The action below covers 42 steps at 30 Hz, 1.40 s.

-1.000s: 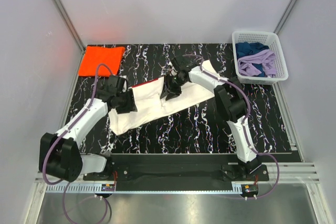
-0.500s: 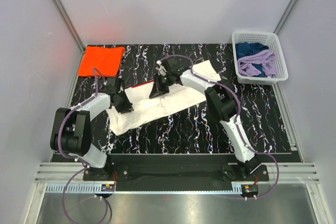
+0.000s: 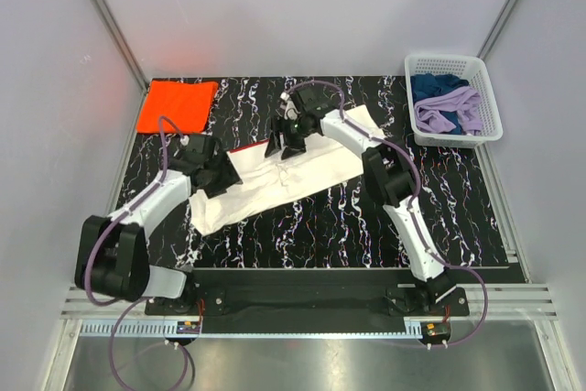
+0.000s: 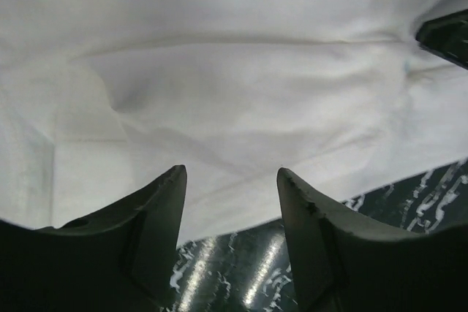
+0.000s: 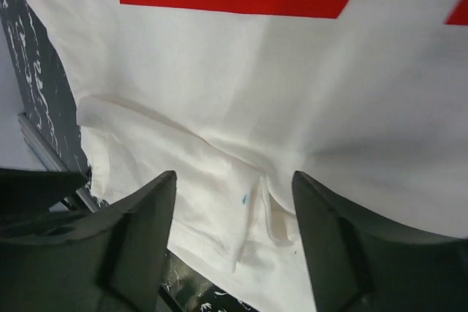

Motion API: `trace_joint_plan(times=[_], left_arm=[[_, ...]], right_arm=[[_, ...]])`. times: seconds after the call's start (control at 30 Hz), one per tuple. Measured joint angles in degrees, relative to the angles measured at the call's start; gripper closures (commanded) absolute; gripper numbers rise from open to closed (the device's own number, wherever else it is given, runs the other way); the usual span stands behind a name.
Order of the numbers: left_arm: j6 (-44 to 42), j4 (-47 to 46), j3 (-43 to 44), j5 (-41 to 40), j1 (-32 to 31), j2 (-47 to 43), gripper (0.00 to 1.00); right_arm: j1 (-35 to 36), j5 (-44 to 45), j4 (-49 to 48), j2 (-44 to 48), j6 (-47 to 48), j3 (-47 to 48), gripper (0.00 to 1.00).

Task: Fold and stack the t-shirts
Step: Fold the tshirt

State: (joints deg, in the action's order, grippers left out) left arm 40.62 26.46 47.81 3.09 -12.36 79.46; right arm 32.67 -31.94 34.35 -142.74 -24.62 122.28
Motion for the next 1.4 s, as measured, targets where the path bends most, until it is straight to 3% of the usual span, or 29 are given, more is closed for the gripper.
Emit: trace_joint_plan(times=[0.07, 0.17, 0.33, 0.47, 0.6, 0.73, 0.87, 1.03, 1.23, 1.4], left_arm=[[2.1, 0.9, 0.6, -1.5, -2.4, -3.0, 0.36], [7.0, 2.2, 2.6, -5.2, -7.0, -4.8, 0.22], [17.6, 8.8, 10.7, -12.3, -14.5, 1.8, 0.01], [26.2, 13.9, 19.6, -13.4, -16.9, 9.8, 0.01], [34.8, 21.5, 30.4, -14.2, -16.3, 16.4, 0.01], [44.1, 30.6, 38.5, -13.3, -14.6, 20.9, 0.01], [50.7, 35.6, 39.0, -11.7, -12.0, 22.1, 0.01], [56.8, 38.8, 36.9, -7.8, -8.3, 23.2, 0.01], [58.1, 42.2, 42.5, -5.8, -5.8, 32.0, 0.01], [60.5, 41.6, 41.3, -5.4, -5.2, 33.6, 0.01]], right_arm=[[-0.2, 3.1, 2.3, 1.9, 2.2, -0.1, 0.14], [-0.8, 9.6, 5.4, 5.7, 7.4, -0.1, 0.1], [-2.1, 20.8, 7.3, 10.1, 22.3, -1.0, 0.05], [-3.3, 22.4, 3.8, 14.5, 35.7, -10.6, 0.02], [-4.8, 18.2, 1.5, 17.4, 50.5, -19.2, 0.02], [-6.2, 13.0, 2.2, 17.7, 63.1, -21.1, 0.01], [-7.4, 7.8, 5.1, 17.6, 71.1, -18.8, 0.01], [-8.2, 3.2, 6.7, 17.5, 77.1, -16.8, 0.01], [-8.3, 0.9, 8.7, 14.1, 80.7, -15.5, 0.02], [-8.5, 1.1, 8.7, 11.4, 81.9, -15.5, 0.02]])
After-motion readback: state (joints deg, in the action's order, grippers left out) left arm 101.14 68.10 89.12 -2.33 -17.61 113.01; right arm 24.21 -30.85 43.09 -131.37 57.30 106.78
